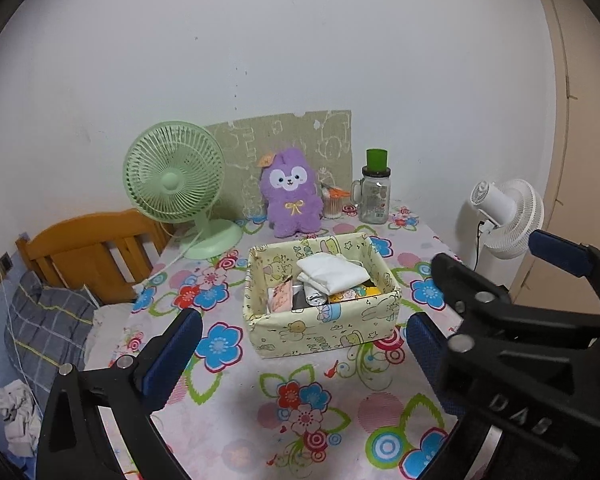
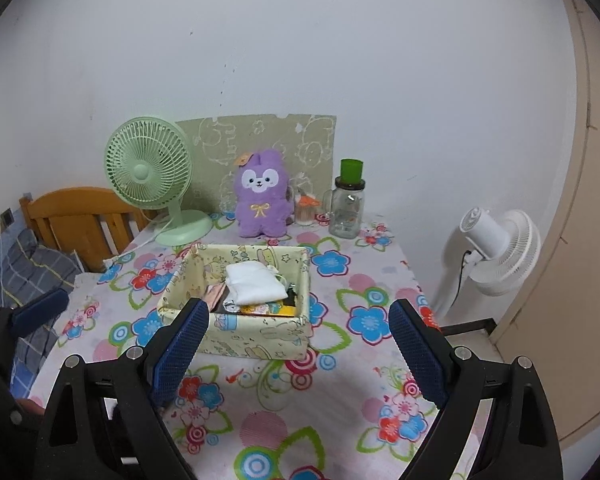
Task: Organize soft objects
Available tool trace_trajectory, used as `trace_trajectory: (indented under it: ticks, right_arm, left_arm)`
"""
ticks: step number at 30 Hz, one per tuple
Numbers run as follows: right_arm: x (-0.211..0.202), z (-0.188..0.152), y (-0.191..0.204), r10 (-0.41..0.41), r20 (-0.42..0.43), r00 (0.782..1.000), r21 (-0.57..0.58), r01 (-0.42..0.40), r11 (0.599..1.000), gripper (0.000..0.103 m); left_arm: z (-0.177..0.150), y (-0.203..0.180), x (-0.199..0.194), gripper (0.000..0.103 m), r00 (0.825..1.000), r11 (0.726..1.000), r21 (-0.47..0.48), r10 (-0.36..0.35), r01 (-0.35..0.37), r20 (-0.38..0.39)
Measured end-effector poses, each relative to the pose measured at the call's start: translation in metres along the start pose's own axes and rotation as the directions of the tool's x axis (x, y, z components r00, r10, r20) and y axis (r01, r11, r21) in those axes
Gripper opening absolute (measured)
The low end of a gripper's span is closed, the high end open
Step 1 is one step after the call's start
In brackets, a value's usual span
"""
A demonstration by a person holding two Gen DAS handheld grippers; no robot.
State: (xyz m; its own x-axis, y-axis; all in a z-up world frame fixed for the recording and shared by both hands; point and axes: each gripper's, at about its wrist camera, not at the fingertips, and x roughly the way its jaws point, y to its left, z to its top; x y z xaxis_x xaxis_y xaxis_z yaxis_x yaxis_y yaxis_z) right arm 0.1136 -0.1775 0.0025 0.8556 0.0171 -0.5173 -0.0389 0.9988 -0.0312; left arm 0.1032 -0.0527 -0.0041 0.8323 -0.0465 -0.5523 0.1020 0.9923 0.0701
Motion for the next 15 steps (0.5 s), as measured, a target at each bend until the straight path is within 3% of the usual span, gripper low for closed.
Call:
trace_trajectory:
  ticks: [6,15]
  right_arm:
    - [-0.025,-0.008,-0.01,-0.041,0.024,0.999,0.011,0.041,0.999,0.093]
    - [-0.05,-0.02,-0.016,-0.031,0.047,0.998,0.035,0.029,0.999,0.093]
  left_arm:
    - [-0.007,0.004,-0.026,0.103,0.999,1.0,0.002,0.005,-0.005,0.037]
    - [-0.019,0.009,-0.05,0.103,0.998,1.0,-0.007,0.015,-0.015,0.064]
